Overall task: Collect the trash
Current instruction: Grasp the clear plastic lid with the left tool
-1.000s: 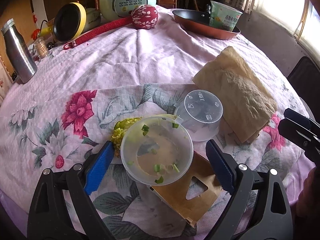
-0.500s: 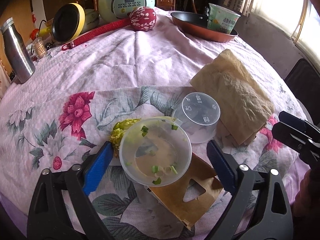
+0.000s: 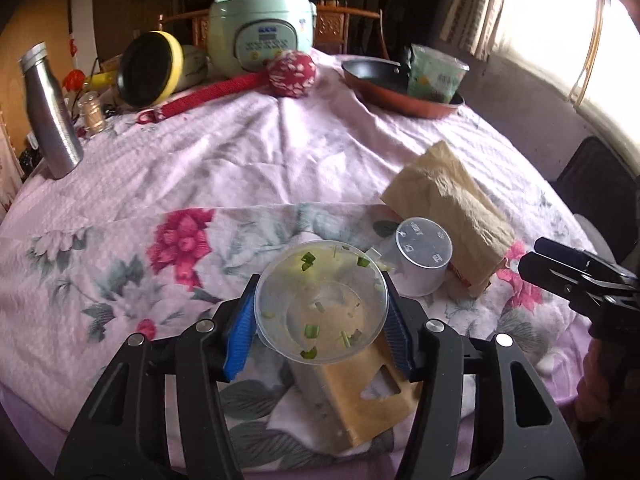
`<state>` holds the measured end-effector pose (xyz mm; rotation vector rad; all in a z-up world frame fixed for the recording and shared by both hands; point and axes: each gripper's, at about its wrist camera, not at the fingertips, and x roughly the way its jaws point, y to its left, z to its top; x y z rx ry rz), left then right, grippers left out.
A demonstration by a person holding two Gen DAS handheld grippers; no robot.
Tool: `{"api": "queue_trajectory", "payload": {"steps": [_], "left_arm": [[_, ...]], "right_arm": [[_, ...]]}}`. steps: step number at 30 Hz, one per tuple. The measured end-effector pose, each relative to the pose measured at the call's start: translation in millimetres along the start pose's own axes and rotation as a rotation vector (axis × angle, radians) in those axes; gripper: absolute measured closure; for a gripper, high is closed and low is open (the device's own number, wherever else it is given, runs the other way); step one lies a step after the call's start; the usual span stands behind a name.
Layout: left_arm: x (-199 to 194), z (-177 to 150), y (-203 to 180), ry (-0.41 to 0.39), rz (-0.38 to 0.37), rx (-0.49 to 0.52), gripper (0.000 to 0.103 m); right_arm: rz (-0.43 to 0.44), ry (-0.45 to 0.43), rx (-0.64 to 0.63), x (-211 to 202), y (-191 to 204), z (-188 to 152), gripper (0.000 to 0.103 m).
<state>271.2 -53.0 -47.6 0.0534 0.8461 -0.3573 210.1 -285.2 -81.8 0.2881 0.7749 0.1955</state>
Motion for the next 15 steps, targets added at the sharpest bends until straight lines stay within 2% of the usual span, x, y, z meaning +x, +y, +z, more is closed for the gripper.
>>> {"api": "queue_trajectory", "payload": {"steps": [4,9,12,15], "left_arm": [[-17.4,-13.0,25.4,-0.025,-0.005,-0.042,0.047],[-23.8,-22.1,47.1,0.001,-0.053,-0.108,0.047],[-30.5,-24.9,52.5,0.011,-0.072,-0.120,0.047],[-44.8,-33.3,57.3,0.006,-0.055,-0.111,0.047]], "right_arm": [[0.027,0.011,0.010,1.2,-1.2,0.2,0.019],[0.010,0.014,-0.014,5.3,4.4,0.6,0.019],[0.016,0.014,-0.006,8.8,5.1,3.3,0.019],[0.036,0.042,0.022,18.5,1.9,8.3,0.019]]}}
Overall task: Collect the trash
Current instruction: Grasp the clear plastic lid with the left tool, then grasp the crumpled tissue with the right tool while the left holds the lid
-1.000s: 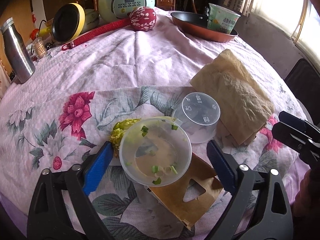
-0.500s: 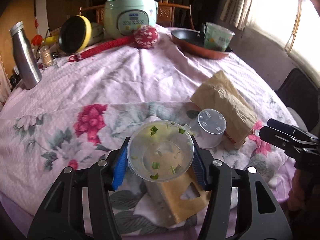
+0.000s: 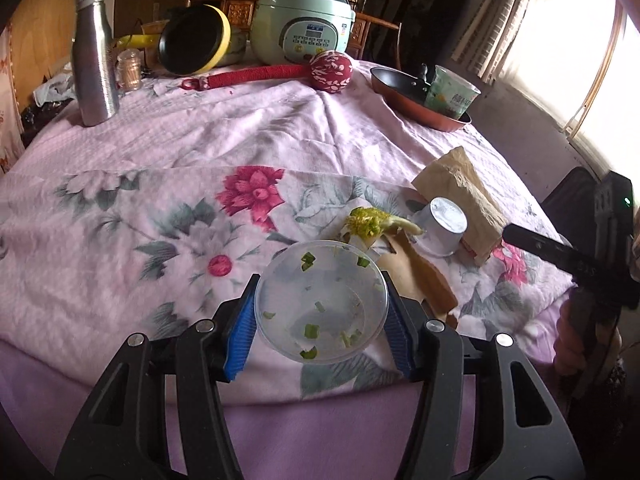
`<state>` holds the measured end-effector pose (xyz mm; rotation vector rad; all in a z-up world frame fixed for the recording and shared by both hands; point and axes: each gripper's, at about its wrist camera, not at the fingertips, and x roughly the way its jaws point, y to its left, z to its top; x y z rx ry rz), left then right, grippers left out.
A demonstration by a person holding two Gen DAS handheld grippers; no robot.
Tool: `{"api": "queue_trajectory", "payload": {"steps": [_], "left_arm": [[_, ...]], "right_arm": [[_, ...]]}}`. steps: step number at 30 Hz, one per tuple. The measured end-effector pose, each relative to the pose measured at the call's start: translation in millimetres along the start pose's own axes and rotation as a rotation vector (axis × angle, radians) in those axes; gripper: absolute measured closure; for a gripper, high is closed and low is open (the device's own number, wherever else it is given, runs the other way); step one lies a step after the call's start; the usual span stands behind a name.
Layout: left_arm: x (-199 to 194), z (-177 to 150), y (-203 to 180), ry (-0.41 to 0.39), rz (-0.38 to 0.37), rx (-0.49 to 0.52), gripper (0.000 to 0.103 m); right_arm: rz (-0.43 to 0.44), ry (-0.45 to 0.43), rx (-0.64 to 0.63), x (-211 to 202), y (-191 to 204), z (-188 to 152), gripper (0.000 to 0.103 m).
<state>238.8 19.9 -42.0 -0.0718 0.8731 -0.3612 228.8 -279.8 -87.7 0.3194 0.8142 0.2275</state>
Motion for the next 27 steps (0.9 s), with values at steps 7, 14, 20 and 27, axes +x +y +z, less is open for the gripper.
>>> {"api": "queue_trajectory", "payload": {"steps": [7,14,20,27], "left_arm": [[-40.9,-23.6,24.0,-0.042,0.038,-0.050,0.047],[-82.7,-42.1,50.1,-0.076,0.089,-0.103,0.047],[-117.4,-52.4,68.7,-0.114,0.138,-0.127,0.047],[-121.5,-66.2,72.4,-0.112,0.137,-0.139,0.047]], "right_arm": [[0.040,0.020,-0.001,10.6,0.4,3.2,0.088],[0.168,-0.163,-0.013,-41.7,11.2,-5.4,0.089],[0.185,-0.125,-0.072,-52.7,37.5,-8.7,0.071],[0.135,-0.030,-0.019,-34.3,36.9,-12.2,0.051]]}}
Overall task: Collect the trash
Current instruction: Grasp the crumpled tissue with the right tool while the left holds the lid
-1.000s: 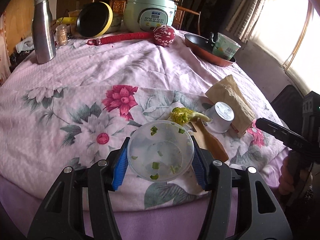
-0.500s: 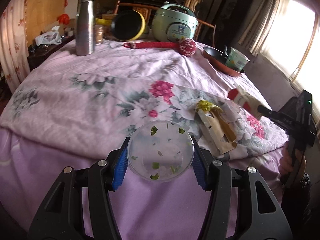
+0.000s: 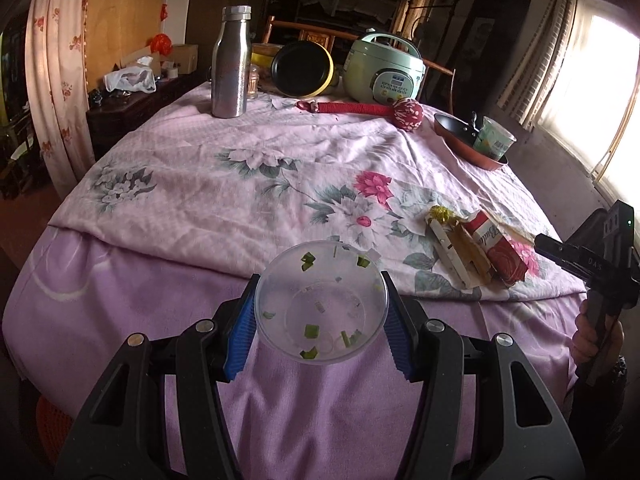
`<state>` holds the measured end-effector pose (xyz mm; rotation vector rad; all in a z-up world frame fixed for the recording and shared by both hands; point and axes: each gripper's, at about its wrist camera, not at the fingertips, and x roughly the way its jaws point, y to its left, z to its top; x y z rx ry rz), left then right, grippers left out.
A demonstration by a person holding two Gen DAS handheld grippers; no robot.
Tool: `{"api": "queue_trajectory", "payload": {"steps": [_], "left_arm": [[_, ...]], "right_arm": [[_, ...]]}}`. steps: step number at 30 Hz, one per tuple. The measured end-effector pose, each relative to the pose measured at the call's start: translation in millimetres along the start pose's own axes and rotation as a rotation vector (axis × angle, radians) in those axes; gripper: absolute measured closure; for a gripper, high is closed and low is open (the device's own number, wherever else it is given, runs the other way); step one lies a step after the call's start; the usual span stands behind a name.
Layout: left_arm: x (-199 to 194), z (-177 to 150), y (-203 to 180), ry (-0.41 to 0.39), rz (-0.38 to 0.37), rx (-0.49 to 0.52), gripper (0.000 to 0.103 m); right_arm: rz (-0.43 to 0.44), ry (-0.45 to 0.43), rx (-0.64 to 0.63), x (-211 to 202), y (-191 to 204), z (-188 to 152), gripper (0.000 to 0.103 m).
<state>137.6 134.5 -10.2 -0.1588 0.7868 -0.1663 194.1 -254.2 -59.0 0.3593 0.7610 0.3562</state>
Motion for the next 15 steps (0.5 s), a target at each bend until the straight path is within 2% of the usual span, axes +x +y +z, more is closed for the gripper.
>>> {"api": "queue_trajectory", "payload": {"steps": [3,8,9,10,12,15], "left_arm": [[2.8,-0.3,-0.1,0.007,-0.011,-0.009,0.047],[5.1,-0.7,-0.2,0.011,-0.014,-0.014,0.047],[5.6,-1.0,-0.5,0.012,-0.012,-0.015,0.047],[5.4,-1.4,-0.4,0.011,-0.009,-0.016,0.047],[4.2,-2.9,1.3,0.006,-0.003,-0.019,0.047],[-4.9,-7.0,10.6,-0.011,0.007,-0.043,0.047]], "right_arm": [[0.017,0.017,0.065,6.6,-8.6,3.0,0.042],[0.036,0.031,0.159,22.1,-22.3,2.4,0.043],[0.030,0.021,0.167,24.4,-24.3,1.4,0.067],[0.031,0.021,0.162,25.8,-24.4,1.0,0.100],[0.062,0.000,0.170,22.1,-25.2,-0.8,0.102],[0.075,-0.070,0.095,1.2,-3.1,-2.7,0.102]]}}
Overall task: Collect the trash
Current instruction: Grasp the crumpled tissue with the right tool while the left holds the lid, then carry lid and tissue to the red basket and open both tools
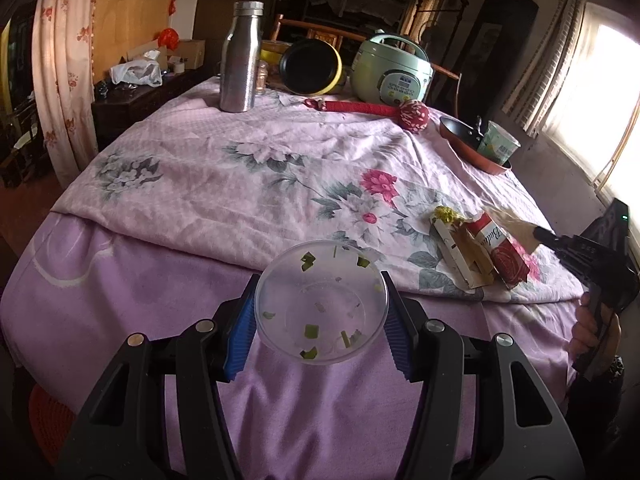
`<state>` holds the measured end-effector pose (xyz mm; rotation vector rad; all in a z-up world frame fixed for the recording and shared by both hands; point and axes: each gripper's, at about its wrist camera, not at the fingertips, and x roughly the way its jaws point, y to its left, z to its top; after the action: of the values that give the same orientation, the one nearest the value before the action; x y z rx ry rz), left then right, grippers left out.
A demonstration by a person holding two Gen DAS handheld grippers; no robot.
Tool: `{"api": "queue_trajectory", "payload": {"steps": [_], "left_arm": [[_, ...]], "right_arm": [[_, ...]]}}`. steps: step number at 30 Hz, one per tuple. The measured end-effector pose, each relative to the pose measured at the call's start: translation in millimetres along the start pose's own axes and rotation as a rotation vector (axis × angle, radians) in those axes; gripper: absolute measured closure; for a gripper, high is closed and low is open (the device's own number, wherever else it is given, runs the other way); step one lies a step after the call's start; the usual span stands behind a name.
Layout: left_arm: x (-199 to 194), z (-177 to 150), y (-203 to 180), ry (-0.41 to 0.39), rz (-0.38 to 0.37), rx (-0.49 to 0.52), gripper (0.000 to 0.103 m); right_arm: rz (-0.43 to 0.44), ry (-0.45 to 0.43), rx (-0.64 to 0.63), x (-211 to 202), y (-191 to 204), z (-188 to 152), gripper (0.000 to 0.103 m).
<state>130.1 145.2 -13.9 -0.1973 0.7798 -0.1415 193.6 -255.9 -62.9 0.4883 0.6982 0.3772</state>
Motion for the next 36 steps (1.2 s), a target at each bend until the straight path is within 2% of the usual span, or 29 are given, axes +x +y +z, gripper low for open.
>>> {"api": "queue_trajectory", "payload": {"steps": [5,8,15,19,22,24,28,31,33,36], "left_arm": [[-22.9,-14.8,31.0,-0.021,0.051,-0.057,0.047],[-46.1,-30.8,63.0,-0.043,0.107,-0.124,0.047],[-109.4,-102.7,169.9,-0.069,0.316,-0.374,0.047],[-129.6,-157.8,233.8,-0.066,0.454,-0.548,0.047],[-130.4,-187.6,269.0,-0.053,0.519,-0.631,0.047],[-126.2,-201.9,289.8,-0.035,0.516,-0.677,0.047],[-114.5,-226.7,321.5,-0.010,0.463,-0.775,0.046],[-107.3,-239.9,335.7,0.038,0.478,-0.808,0.045],[-102.8,-249.4,344.5,0.081,0.500,-0.836,0.037],[-104.9,-259.0,353.6,0.107,0.517,-0.871,0.029]], "right_arm": [[0.105,-0.052,-0.165,-24.4,68.7,-5.6,0.102],[0.199,-0.037,-0.247,-25.6,114.4,-16.0,0.102],[0.417,0.115,-0.404,8.9,222.0,-66.0,0.102],[0.495,0.211,-0.471,29.7,274.7,-101.4,0.102],[0.528,0.269,-0.507,42.5,308.2,-126.0,0.102],[0.537,0.300,-0.527,46.3,330.4,-144.8,0.102],[0.542,0.363,-0.560,50.0,364.9,-180.7,0.102],[0.536,0.413,-0.594,55.5,385.5,-202.6,0.102],[0.536,0.447,-0.612,62.1,398.1,-216.7,0.102],[0.534,0.507,-0.643,79.4,417.6,-239.4,0.102]]}}
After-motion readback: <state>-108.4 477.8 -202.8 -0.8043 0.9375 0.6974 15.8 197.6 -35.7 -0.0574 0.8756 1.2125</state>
